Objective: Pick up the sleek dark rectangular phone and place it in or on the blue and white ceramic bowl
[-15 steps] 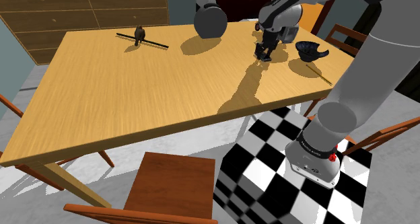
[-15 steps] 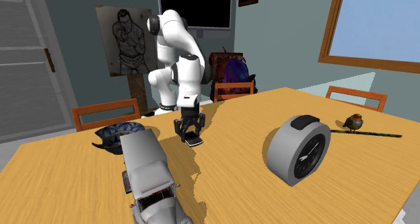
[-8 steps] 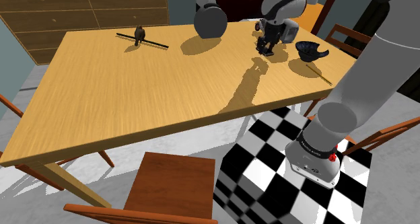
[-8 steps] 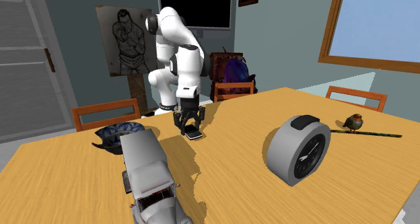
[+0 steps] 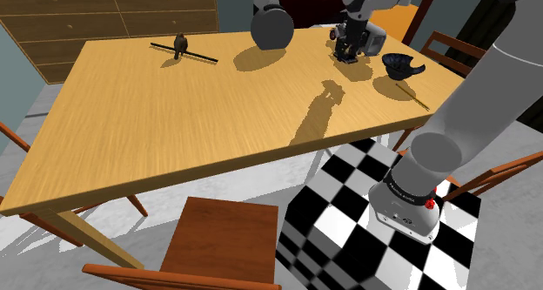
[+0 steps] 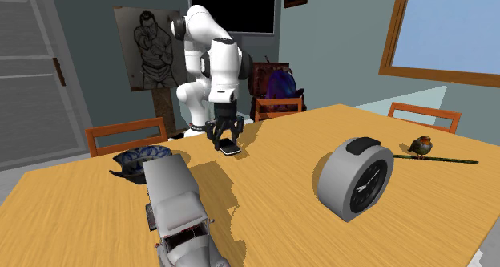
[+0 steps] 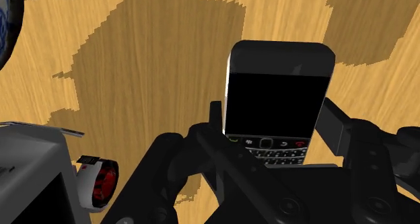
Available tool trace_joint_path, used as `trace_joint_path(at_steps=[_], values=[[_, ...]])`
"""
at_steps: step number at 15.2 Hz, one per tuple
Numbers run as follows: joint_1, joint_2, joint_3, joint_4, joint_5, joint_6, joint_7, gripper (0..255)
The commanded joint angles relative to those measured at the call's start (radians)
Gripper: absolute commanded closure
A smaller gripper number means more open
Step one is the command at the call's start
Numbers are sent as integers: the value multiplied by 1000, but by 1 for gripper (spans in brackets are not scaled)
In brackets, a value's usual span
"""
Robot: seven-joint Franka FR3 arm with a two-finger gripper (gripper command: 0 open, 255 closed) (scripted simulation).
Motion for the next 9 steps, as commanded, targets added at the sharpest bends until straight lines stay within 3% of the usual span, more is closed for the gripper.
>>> trace_joint_path(at_steps=[1,9], values=[[0,-12,0,13,-5,-24,2,255],[3,-50,4,83,-20,-130,10,255]])
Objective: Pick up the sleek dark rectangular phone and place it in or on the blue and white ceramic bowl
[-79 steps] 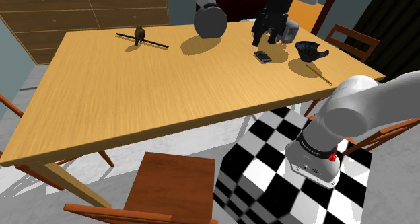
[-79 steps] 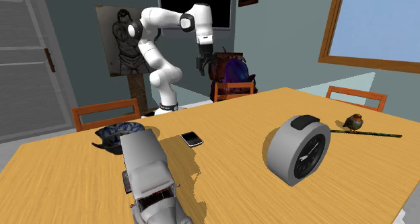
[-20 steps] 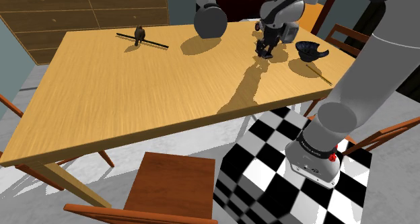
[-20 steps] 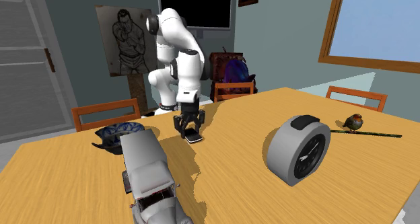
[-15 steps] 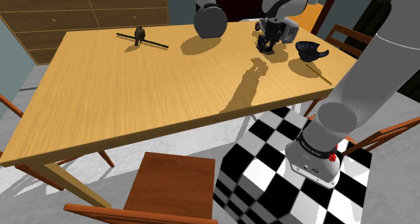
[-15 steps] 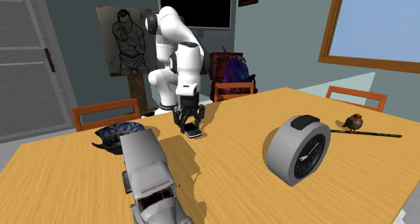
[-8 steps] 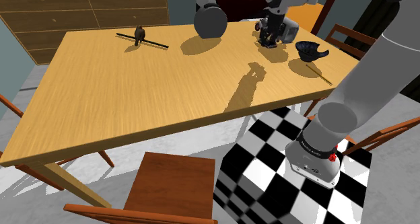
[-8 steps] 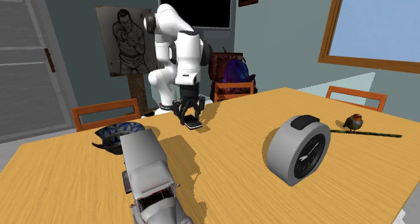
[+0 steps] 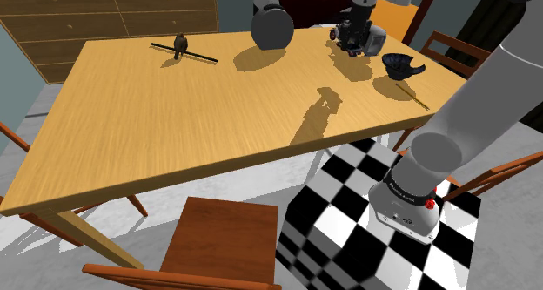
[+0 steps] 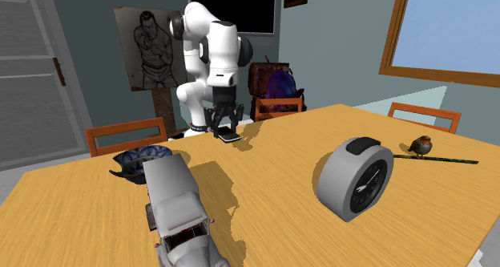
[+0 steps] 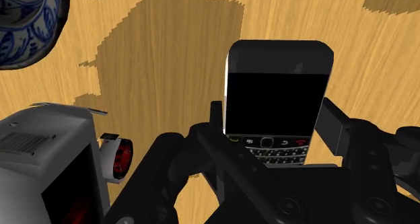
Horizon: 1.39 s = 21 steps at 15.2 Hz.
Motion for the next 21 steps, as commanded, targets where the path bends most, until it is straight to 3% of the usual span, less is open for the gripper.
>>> trace_joint_path(at_steps=[1,4,13,21], values=[[1,-7,1,20,-2,-27,1,255],[2,-17,3,50,-5,-66,3,255],[-96,-47,-112,28,-18,-59,-204,255],[-184,4,-224,86,20,-63,-420,255]])
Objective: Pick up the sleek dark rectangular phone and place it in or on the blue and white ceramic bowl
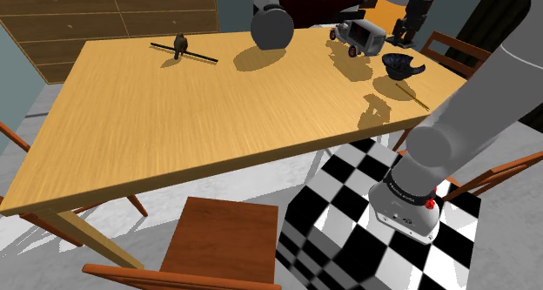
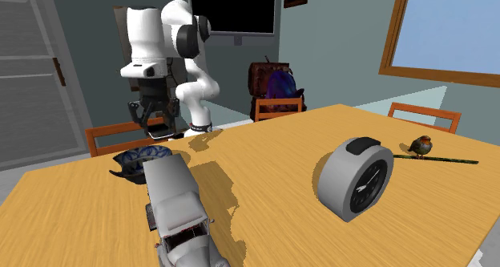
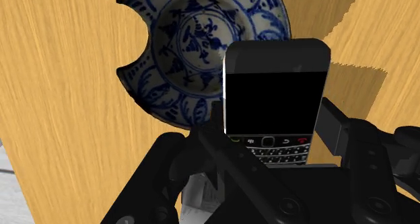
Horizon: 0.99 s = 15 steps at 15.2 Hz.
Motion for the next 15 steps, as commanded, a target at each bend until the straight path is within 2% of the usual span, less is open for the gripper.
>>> trace_joint_path(at_steps=[1,4,15], values=[[-25,24,-30,22,19,0,-64,255],[-60,65,-66,62,51,-6,-147,255],[-67,114,-67,-42,89,136,-171,255]])
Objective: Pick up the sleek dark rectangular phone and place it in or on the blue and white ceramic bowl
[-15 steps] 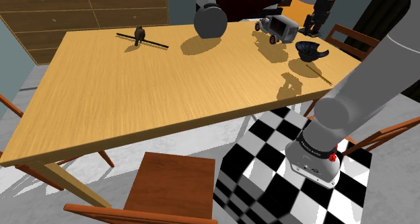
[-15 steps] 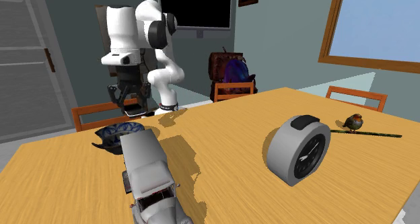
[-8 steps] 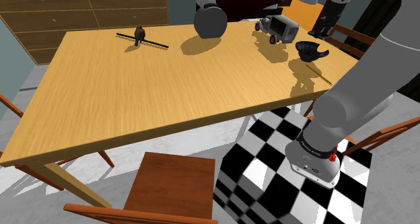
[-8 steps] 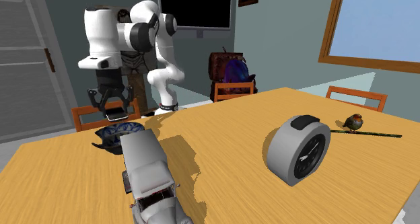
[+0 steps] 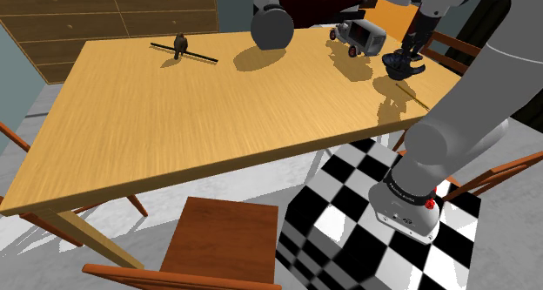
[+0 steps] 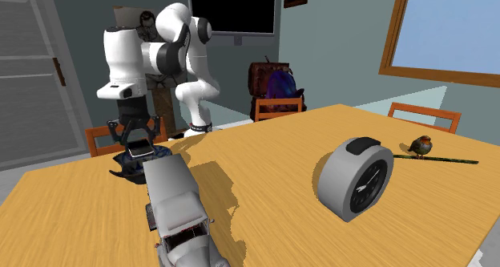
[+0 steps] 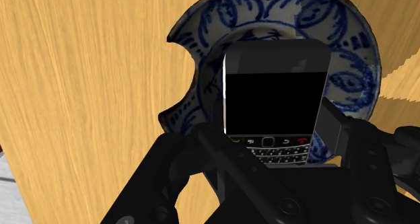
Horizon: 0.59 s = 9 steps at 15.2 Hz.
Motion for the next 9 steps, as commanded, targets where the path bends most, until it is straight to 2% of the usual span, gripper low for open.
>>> trace_joint_path(at_steps=[1,4,9], values=[[-1,12,1,-20,9,29,-5,255],[-4,27,1,-38,22,59,-14,255],[-4,27,1,-38,22,59,-14,255]])
